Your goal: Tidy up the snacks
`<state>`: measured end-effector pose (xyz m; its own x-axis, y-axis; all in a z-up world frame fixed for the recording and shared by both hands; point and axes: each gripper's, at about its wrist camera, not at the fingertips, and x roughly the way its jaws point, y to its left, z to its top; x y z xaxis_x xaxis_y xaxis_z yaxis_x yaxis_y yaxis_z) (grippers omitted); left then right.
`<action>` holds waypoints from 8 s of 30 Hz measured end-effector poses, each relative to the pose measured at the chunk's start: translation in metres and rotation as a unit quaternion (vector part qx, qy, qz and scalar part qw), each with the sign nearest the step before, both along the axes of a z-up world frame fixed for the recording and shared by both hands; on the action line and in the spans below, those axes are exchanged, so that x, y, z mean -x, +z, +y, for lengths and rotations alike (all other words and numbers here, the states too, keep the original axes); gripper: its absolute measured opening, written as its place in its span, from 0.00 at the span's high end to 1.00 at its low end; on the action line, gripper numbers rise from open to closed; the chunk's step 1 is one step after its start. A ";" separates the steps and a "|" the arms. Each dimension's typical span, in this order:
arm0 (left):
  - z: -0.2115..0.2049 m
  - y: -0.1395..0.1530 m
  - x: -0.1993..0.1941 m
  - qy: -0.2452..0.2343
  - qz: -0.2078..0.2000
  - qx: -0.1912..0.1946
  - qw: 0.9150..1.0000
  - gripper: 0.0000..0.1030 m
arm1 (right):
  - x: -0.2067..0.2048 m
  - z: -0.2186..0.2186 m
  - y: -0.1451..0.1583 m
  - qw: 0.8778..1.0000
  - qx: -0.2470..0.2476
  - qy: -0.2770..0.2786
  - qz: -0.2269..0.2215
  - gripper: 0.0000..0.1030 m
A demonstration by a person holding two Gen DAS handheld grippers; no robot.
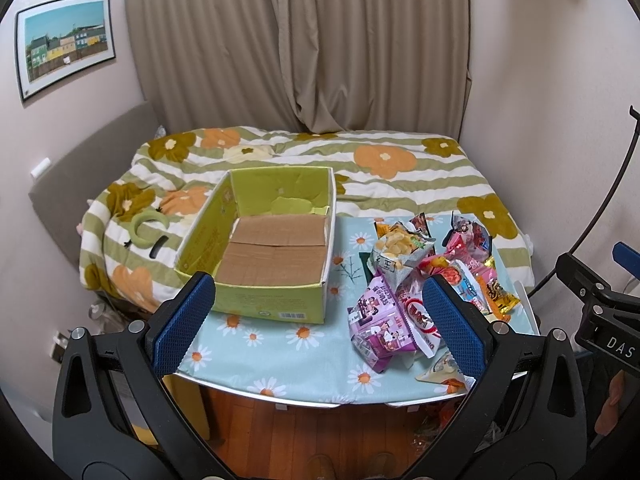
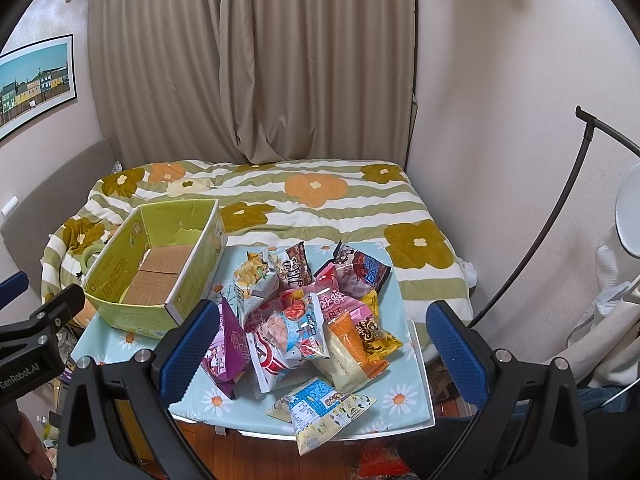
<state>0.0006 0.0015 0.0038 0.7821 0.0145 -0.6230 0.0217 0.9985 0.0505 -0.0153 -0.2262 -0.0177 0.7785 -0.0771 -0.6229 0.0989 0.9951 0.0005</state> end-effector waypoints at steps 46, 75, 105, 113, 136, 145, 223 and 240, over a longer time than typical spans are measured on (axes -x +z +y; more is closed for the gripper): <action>-0.057 -0.194 -0.138 -0.005 0.215 0.084 0.973 0.01 | -0.100 -0.030 -0.153 0.972 -0.091 0.151 0.156 0.00; -0.049 -0.257 -0.164 -0.048 0.289 0.096 0.951 0.33 | -0.162 -0.003 -0.207 0.946 -0.136 0.179 0.231 0.19; -0.043 -0.117 -0.100 -0.034 0.162 0.082 0.983 0.35 | -0.125 -0.008 -0.106 0.954 -0.132 0.220 0.152 0.47; -0.003 -0.060 -0.133 -0.012 0.105 0.084 0.991 0.35 | -0.154 0.018 -0.056 0.957 -0.119 0.244 0.105 0.47; 0.148 -0.129 -0.390 -0.053 0.196 0.048 0.978 0.35 | -0.350 0.164 -0.079 0.966 -0.140 0.140 0.168 0.46; 0.156 -0.173 -0.426 -0.067 0.222 0.027 0.972 0.01 | -0.378 0.182 -0.118 0.963 -0.133 0.109 0.208 0.46; 0.034 -0.059 -0.161 -0.069 0.119 0.088 0.987 0.01 | -0.142 0.018 -0.003 0.991 -0.056 0.105 0.054 0.04; -0.147 -0.146 -0.061 -0.209 0.234 0.039 0.949 0.01 | -0.071 -0.116 -0.085 0.987 -0.083 0.054 0.130 0.04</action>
<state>0.0617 -0.1458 -0.1426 0.3462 -0.2959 -0.8903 0.4183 0.8981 -0.1359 0.0557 -0.3425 -0.1024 0.5882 0.1173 -0.8001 0.0097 0.9883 0.1520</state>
